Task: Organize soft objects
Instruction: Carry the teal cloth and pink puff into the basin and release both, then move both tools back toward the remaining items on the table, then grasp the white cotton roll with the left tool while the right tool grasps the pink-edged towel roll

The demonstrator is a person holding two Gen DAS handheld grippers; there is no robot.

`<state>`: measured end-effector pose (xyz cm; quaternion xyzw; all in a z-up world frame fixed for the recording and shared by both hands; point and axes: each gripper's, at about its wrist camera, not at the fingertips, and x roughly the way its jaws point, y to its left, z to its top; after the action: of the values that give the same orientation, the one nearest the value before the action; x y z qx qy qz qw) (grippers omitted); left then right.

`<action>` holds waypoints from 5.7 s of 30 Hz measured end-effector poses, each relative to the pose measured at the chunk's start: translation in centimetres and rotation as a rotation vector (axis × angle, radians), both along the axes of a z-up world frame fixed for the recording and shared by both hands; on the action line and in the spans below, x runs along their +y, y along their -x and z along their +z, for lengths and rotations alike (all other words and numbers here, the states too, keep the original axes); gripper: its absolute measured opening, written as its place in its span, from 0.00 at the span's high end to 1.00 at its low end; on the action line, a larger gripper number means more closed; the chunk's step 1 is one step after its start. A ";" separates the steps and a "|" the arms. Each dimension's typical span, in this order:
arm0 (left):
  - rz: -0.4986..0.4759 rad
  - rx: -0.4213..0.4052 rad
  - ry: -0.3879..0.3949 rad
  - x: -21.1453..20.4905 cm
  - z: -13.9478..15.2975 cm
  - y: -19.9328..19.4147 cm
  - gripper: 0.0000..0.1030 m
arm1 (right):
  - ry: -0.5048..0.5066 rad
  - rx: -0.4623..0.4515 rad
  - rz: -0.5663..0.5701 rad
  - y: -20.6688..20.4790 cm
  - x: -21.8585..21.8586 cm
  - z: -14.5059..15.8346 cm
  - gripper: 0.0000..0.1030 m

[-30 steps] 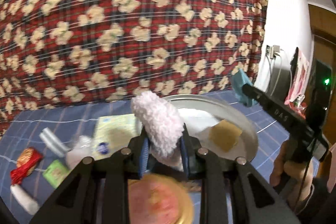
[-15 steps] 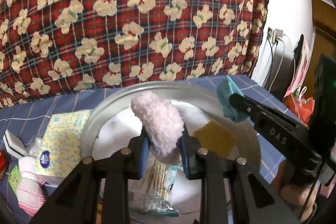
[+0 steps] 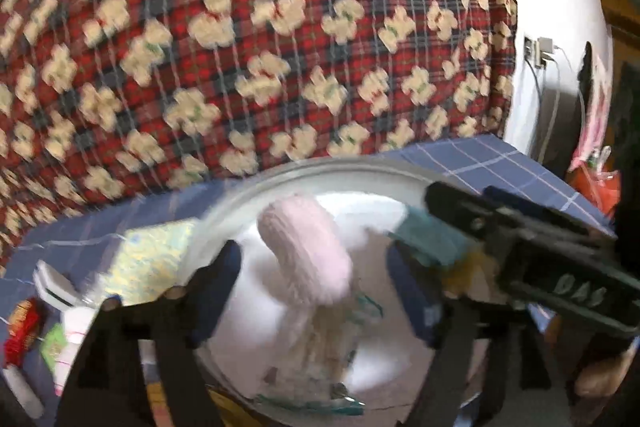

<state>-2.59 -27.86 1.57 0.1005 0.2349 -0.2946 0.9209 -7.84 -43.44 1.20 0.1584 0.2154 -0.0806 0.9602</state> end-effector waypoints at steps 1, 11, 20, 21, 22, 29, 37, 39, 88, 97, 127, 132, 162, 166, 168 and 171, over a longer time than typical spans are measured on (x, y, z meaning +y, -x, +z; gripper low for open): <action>0.012 -0.021 -0.001 0.1 0.2 0.2 0.16 | -0.004 -0.028 0.009 0.3 0.0 0.3 0.21; 0.027 -0.116 0.053 1.7 1.2 1.9 0.00 | 0.004 -0.123 -0.093 2.0 -1.0 1.6 0.21; 0.037 -0.121 0.061 2.7 0.5 2.9 0.00 | 0.112 -0.209 -0.198 3.4 -0.3 1.9 0.21; 0.042 -0.132 0.060 3.0 0.5 3.2 0.00 | 0.132 -0.239 -0.213 3.9 -0.2 2.0 0.20; 0.044 -0.138 0.060 3.2 0.4 3.4 0.00 | 0.147 -0.267 -0.225 4.3 -0.1 2.2 0.16; 0.073 -0.214 0.053 5.5 0.2 5.0 0.00 | 0.235 -0.327 -0.269 5.1 1.0 2.3 0.15; 0.111 -0.287 0.057 9.7 0.3 6.3 0.00 | 0.297 -0.325 -0.256 5.2 3.1 2.1 0.15; 0.130 -0.295 0.042 10.7 0.1 6.3 0.00 | 0.298 -0.326 -0.255 5.2 3.5 2.0 0.15; 0.853 0.305 0.207 38.9 -6.4 -6.1 0.00 | 0.293 0.054 0.268 -6.1 30.6 -1.8 0.46; 0.922 0.333 0.228 42.1 -6.6 -6.0 0.00 | 0.277 0.280 0.242 -10.3 31.6 -4.9 0.52; 0.742 0.449 0.026 33.8 -8.3 -8.2 0.00 | 0.245 -0.033 0.491 -4.4 32.6 -0.8 0.77; 0.733 0.435 0.074 34.5 -7.9 -7.8 0.17 | 0.210 -0.035 0.477 -4.3 31.8 -0.6 0.77; 0.636 0.278 0.227 34.7 -4.2 -3.5 0.65 | 0.176 -0.172 0.413 -0.8 26.6 1.0 0.77; 0.684 0.292 0.174 35.1 -4.8 -3.9 0.40 | 0.152 -0.177 0.413 -0.5 25.9 1.1 0.77; 0.669 0.306 0.133 34.2 -5.3 -4.2 0.40 | 0.148 -0.181 0.421 -0.4 26.0 1.2 0.77; 0.644 0.331 0.090 32.8 -6.2 -4.6 0.40 | 0.161 -0.183 0.430 -0.2 26.3 1.2 0.77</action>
<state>2.03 4.98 -4.66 -0.0684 0.3873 -0.0117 0.9193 -7.62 -17.09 2.41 0.0386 0.1491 0.1232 0.9804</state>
